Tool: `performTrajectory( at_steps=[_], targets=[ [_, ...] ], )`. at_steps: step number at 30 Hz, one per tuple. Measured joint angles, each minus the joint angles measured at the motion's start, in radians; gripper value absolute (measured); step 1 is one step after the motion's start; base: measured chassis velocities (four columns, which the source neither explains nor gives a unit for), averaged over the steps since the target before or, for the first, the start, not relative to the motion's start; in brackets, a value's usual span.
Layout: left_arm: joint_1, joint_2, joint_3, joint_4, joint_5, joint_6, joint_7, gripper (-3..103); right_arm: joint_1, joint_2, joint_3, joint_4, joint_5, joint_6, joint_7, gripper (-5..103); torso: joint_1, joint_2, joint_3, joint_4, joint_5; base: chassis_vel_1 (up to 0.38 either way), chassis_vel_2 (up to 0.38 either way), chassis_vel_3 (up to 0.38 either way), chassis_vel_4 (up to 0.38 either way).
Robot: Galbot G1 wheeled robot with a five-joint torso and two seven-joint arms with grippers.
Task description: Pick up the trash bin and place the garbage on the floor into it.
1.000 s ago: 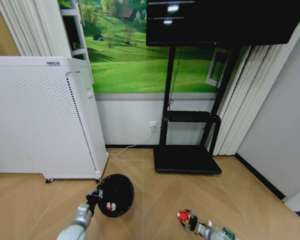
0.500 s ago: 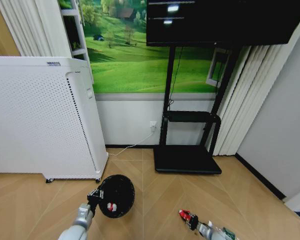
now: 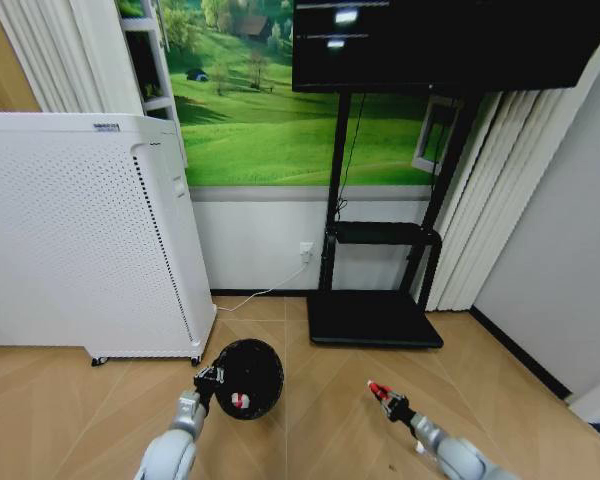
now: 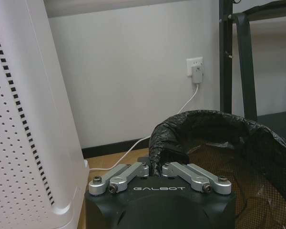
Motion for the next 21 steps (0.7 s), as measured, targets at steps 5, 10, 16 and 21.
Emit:
performTrajectory(
  at_steps=[5,10,16,21],
  targets=[
    [-0.029,-0.044,0.011,0.024,0.022,0.000,-0.005,6,-0.002,-0.067,0.009,0.128,0.084,-0.014,0.002,18,0.000,0.000,0.000,0.0004,0.0003,0.000,0.000,0.000,0.000],
    [-0.058,-0.107,0.050,0.053,0.050,-0.001,-0.005,6,-0.008,-0.089,-0.011,0.277,0.119,-0.027,-0.004,18,0.000,0.000,0.000,0.0004,0.0003,0.000,0.000,0.000,0.000],
    [-0.121,-0.164,0.103,0.120,0.078,-0.009,-0.005,6,-0.003,-0.063,-0.036,0.392,0.177,-0.018,-0.024,18,0.000,0.000,0.000,0.0004,0.0003,0.000,0.000,0.000,0.000],
    [-0.144,-0.181,0.132,0.137,0.082,-0.009,-0.005,6,0.010,-0.044,-0.052,0.436,0.190,-0.015,-0.047,18,0.000,0.000,0.000,0.0003,0.0003,0.000,0.000,0.000,0.000]
  ],
)
